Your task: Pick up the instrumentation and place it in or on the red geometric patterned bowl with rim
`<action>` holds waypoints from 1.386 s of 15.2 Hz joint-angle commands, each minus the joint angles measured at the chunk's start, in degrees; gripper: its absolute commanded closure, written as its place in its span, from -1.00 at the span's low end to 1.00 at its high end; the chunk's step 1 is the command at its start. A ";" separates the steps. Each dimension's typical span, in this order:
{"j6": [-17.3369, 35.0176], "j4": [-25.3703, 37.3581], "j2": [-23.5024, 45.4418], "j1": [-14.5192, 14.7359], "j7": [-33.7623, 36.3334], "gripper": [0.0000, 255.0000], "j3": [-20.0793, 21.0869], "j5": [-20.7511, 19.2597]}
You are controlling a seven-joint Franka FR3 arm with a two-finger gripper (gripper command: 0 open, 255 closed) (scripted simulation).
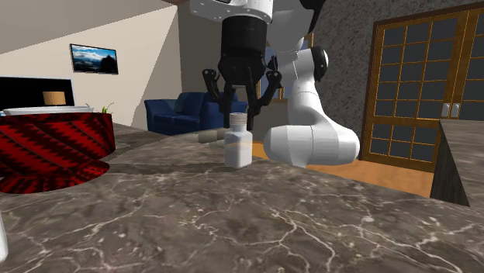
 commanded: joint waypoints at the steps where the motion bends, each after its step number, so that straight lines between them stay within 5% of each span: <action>1: 0.00 -0.03 0.00 -0.01 0.00 1.00 -0.01 -0.02; 21: -12.00 19.64 7.67 1.67 -1.65 1.00 2.56 2.85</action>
